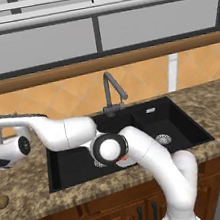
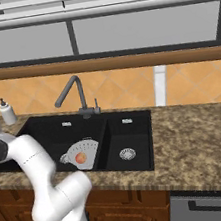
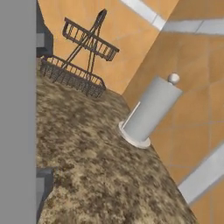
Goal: Put the colander in the sink, put the kiwi, peach in the colander, and turn on the sink faucet and pour water over the colander.
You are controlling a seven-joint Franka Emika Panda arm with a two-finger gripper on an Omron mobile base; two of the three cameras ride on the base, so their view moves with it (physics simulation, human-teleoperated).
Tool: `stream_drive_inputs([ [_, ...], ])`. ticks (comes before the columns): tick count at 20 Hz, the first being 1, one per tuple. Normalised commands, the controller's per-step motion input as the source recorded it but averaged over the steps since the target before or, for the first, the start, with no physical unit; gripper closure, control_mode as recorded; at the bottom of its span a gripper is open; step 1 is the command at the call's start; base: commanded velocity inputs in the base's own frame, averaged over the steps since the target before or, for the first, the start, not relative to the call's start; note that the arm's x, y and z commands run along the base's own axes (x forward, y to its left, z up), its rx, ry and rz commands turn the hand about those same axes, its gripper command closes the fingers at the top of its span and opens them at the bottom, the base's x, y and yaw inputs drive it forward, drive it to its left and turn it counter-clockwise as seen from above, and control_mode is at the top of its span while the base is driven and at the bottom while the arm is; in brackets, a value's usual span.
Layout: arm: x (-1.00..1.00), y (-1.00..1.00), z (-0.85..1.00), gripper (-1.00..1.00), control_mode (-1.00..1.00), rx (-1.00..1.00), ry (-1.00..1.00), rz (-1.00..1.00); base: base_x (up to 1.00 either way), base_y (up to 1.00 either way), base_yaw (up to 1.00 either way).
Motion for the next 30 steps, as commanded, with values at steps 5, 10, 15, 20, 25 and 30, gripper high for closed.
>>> stream_drive_inputs([
  [5, -0.21, -0.32, 0.13, -1.0, -1.0, -0.22, 0.13, -0.02, 0.0, 0.0, 0.0],
  [10, 0.49, 0.0, 0.09, -1.0, -1.0, -0.23, 0.0, -0.16, 0.0, 0.0, 0.0],
  [15, 0.86, 0.37, 0.01, -1.0, -1.0, -0.17, 0.0, -0.33, 0.0, 0.0, 0.0],
  [20, 0.07, 0.05, 0.0, -1.0, -1.0, 0.0, 0.0, -0.03, 0.0, 0.0, 0.0],
  [25, 0.48, 0.02, 0.22, -1.0, -1.0, -0.2, -0.09, -0.05, 0.0, 0.0, 0.0],
  [30, 0.4, 0.04, 0.61, -1.0, -1.0, -0.25, -0.24, -0.07, 0.0, 0.0, 0.0],
])
